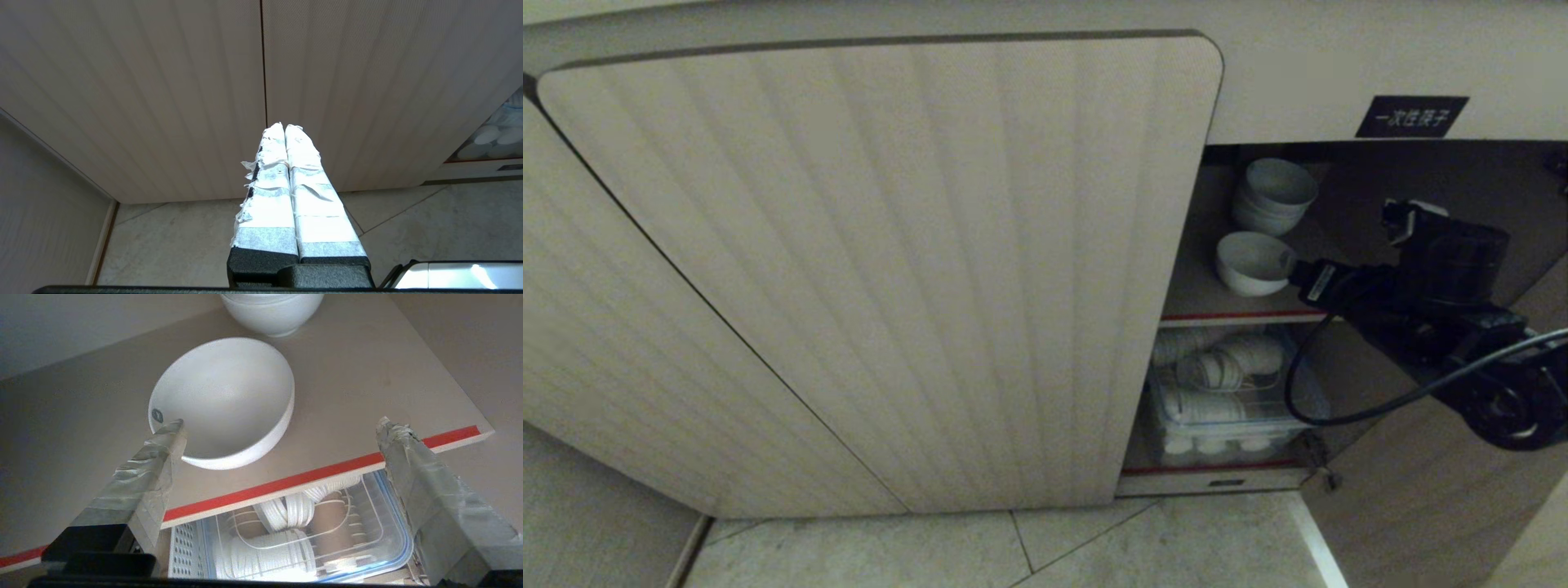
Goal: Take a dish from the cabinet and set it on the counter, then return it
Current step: Put it back into the cabinet, then close the cabinet door
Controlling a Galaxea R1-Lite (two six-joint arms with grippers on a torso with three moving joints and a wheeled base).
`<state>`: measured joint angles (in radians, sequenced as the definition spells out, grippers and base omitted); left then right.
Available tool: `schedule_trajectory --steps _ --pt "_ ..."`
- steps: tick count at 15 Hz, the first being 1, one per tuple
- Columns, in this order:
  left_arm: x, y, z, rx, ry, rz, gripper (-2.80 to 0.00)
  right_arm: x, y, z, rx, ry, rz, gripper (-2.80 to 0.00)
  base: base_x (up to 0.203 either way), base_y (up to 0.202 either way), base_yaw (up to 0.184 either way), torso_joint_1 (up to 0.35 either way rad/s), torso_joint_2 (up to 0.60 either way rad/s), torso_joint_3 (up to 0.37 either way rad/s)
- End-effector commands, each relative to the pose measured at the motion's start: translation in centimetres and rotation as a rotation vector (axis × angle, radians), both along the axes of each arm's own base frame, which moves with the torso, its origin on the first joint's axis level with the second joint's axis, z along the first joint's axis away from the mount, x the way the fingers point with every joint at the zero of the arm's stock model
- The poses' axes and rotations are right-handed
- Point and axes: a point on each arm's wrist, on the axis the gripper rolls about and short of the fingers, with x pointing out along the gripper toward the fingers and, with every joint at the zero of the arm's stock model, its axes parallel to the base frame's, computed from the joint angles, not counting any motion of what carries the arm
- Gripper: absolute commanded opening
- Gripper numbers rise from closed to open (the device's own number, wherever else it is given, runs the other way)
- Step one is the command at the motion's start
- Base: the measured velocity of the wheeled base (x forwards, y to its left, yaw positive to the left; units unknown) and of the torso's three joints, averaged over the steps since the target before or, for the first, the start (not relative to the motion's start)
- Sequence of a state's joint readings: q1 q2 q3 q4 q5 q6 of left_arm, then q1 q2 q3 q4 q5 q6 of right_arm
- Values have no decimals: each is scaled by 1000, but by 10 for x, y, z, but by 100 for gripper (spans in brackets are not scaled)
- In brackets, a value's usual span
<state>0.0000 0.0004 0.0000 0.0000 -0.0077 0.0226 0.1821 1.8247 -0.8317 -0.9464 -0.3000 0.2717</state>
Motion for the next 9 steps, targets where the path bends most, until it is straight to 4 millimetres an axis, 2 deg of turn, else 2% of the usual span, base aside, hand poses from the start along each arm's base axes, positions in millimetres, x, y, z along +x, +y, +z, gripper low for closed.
schedule_trajectory --steps 1,2,9 --pt "0 0 0 0 0 0 -280 -1 0 1 2 -13 0 -119 0 0 0 0 0 0" --pt "0 0 0 0 0 0 -280 -2 0 2 4 -16 0 -280 0 0 0 0 0 0" --pt "0 0 0 0 0 0 -280 -14 -2 3 2 -11 0 -280 0 0 0 0 0 0"
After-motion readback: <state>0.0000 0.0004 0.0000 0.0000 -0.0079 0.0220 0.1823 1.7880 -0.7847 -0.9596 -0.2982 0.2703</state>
